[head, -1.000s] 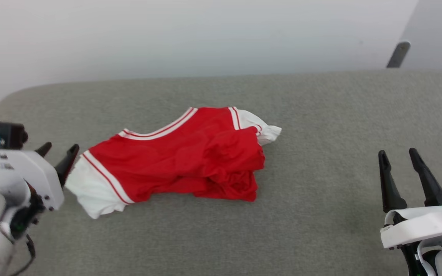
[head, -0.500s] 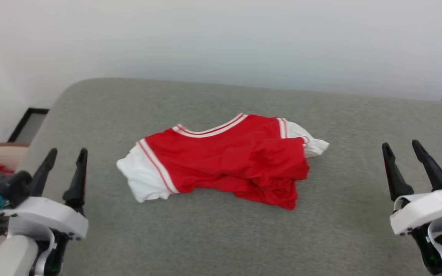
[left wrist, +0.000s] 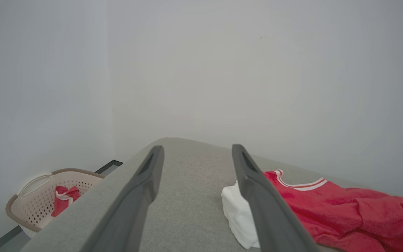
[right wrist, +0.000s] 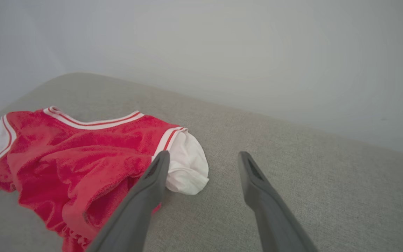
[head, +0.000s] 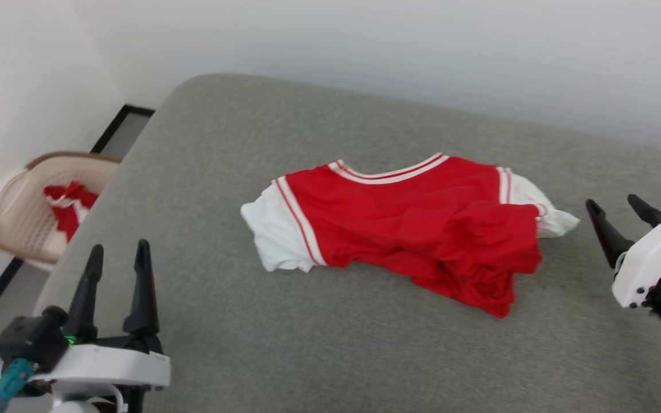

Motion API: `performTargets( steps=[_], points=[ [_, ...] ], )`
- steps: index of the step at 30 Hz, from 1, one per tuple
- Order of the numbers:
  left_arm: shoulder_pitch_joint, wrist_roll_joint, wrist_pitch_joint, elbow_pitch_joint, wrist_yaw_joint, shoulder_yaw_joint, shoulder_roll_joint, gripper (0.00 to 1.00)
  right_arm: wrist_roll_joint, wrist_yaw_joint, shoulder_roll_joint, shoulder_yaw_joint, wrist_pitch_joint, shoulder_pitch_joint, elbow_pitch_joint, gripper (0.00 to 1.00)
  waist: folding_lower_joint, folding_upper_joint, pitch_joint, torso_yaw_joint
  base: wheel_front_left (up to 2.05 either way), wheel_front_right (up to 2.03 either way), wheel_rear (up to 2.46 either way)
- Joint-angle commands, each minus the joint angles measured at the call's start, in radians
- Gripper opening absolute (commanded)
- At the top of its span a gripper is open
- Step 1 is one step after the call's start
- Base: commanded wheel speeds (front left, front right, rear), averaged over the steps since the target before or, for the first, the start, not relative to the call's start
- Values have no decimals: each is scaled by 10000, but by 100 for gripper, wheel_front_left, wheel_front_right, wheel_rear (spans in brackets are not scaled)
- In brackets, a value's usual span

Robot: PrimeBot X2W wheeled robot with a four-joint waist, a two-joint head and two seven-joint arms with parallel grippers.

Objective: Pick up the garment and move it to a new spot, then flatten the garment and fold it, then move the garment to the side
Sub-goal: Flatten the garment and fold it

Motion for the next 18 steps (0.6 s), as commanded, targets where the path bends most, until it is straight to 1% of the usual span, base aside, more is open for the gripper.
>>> performTargets(
  steps=[1, 4, 8, 13, 18],
  points=[
    [31, 89, 6, 12, -60, 74, -90, 100, 22, 1, -31, 14, 36, -124, 66, 100, 0, 0, 444, 495, 0, 0, 0],
    [-32, 508, 5, 76, -430, 398, -632, 100, 275, 1, -251, 277, 610, -500, 569, 100, 0, 0, 639, 781, 0, 0, 0],
    [-122, 824, 5, 128, -720, 884, -1323, 100, 551, 1, -521, 545, 1321, -992, 1310, 100, 0, 0, 902, 1112, 0, 0, 0],
    [-201, 929, 4, 211, -872, 1072, -1791, 100, 442, 1, -772, 918, 1748, -1645, 2223, 100, 0, 0, 1233, 1439, 0, 0, 0],
    [-245, 761, 4, 176, -896, 967, -1997, 100, 462, 1, -798, 1164, 1970, -2229, 3478, 100, 0, 0, 1411, 1663, 0, 0, 0]
  ],
)
